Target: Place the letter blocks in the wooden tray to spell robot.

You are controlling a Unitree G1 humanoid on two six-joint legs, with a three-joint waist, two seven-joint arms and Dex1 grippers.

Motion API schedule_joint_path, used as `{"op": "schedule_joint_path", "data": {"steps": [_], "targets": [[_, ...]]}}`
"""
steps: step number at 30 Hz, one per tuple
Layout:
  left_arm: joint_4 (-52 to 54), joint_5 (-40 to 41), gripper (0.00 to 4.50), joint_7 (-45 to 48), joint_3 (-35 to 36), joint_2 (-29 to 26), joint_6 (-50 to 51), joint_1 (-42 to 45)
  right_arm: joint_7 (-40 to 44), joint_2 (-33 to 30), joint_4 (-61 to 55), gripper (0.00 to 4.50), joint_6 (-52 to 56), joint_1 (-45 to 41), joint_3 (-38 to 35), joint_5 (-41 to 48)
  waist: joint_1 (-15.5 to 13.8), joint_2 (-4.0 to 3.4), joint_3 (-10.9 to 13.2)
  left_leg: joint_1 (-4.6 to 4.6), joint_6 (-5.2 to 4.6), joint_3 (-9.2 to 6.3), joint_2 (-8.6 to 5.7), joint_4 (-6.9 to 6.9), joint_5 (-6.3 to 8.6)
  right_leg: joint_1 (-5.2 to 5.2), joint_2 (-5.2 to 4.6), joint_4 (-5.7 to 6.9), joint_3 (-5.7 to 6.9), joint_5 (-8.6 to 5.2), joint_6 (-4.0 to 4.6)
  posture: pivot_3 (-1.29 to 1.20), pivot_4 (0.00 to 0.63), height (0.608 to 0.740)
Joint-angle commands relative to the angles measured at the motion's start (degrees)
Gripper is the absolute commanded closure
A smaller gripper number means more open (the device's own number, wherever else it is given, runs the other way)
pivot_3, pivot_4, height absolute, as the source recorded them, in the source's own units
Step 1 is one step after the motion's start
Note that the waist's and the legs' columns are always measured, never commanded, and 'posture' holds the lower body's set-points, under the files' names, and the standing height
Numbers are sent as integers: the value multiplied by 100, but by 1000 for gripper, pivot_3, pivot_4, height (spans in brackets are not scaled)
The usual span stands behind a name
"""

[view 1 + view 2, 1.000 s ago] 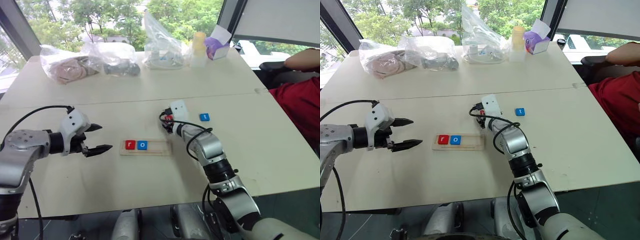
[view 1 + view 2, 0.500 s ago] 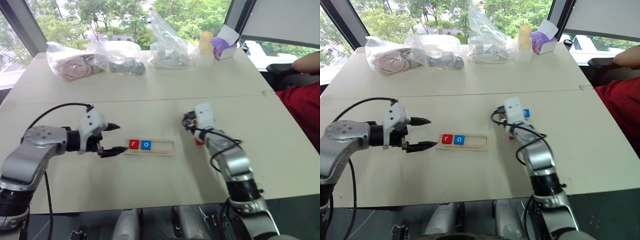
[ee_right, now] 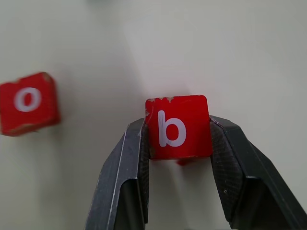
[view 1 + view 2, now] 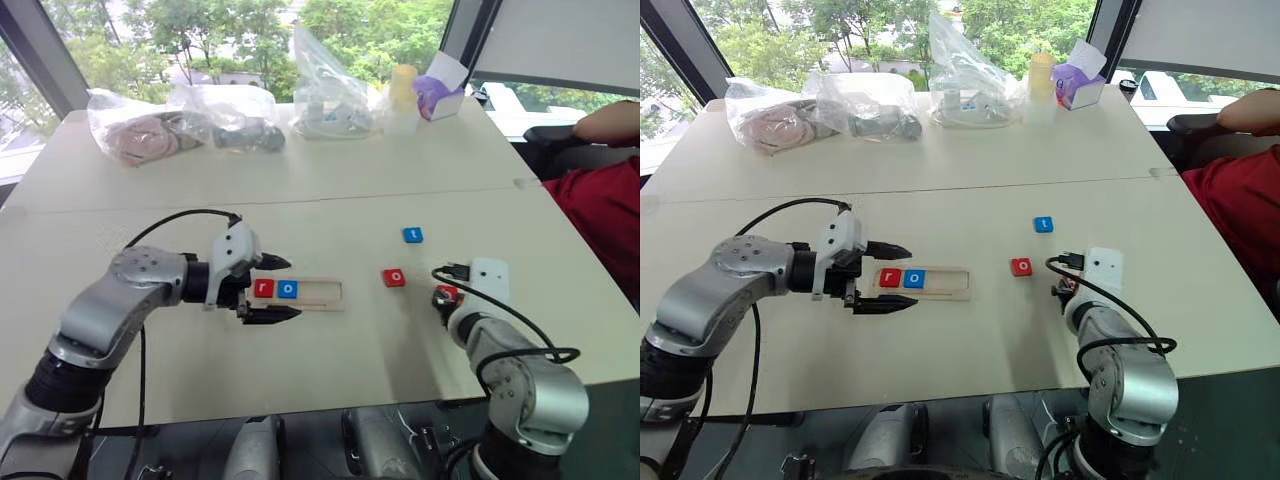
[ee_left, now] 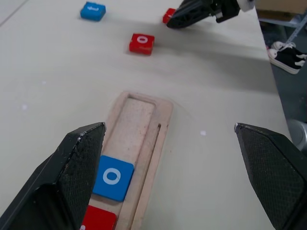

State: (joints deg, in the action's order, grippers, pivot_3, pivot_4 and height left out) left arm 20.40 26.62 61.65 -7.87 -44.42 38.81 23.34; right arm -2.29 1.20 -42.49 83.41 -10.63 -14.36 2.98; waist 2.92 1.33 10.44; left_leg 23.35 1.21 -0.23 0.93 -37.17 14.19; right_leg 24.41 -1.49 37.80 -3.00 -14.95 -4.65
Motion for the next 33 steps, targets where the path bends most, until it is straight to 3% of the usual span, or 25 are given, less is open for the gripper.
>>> {"op": "schedule_joint_path", "data": {"steps": [1,6,10,12,16,19,25,33], "targets": [[17,-96,0,-36,-10,-2,-146,127,-86,39,43,2820,-59,-96,12,-62,-28,0,0,2,0,0,0,1,0,1,-1,-1,0,-1,-1,0,150,740],[24,-97,0,-74,153,-107,-144,-6,-35,-172,-115,373,14,-437,-146,-72,-41,-1,1,5,0,-1,-1,2,0,1,-5,-5,1,-1,-4,0,150,740],[-75,-107,0,-61,262,-193,-231,-30,447,-685,-101,373,-89,-1115,-506,220,-36,-2,1,4,0,2,-1,0,0,0,-7,-9,0,-2,-2,0,150,740],[-118,-37,0,-42,304,-175,-222,34,1325,-1326,193,373,-266,-1247,-599,756,-38,-1,2,4,0,0,-1,2,0,0,-6,-10,2,-1,-3,0,150,740],[-131,228,0,201,302,-147,-169,277,5025,-3603,721,373,-2903,-16,-295,1801,-118,-6,8,14,-2,1,-5,10,1,-17,-6,-45,15,1,-20,0,150,740],[-186,186,0,541,142,-324,-241,359,6462,-4989,1863,373,-5039,603,208,1306,-101,-6,10,11,-30,8,-14,9,19,-41,-7,-75,19,-7,-41,0,150,740],[-204,113,0,762,75,-419,-302,462,7231,-5311,4577,373,-7257,-291,830,909,-3,4,18,-9,-28,34,-8,-1,17,-43,-2,-63,1,3,-18,0,150,740],[57,149,0,427,350,-541,-141,71,7731,-5165,6165,373,-8281,-978,1467,622,-50,2,19,-4,-27,24,-3,-3,16,-39,-4,-54,2,6,-28,0,150,740]]}}
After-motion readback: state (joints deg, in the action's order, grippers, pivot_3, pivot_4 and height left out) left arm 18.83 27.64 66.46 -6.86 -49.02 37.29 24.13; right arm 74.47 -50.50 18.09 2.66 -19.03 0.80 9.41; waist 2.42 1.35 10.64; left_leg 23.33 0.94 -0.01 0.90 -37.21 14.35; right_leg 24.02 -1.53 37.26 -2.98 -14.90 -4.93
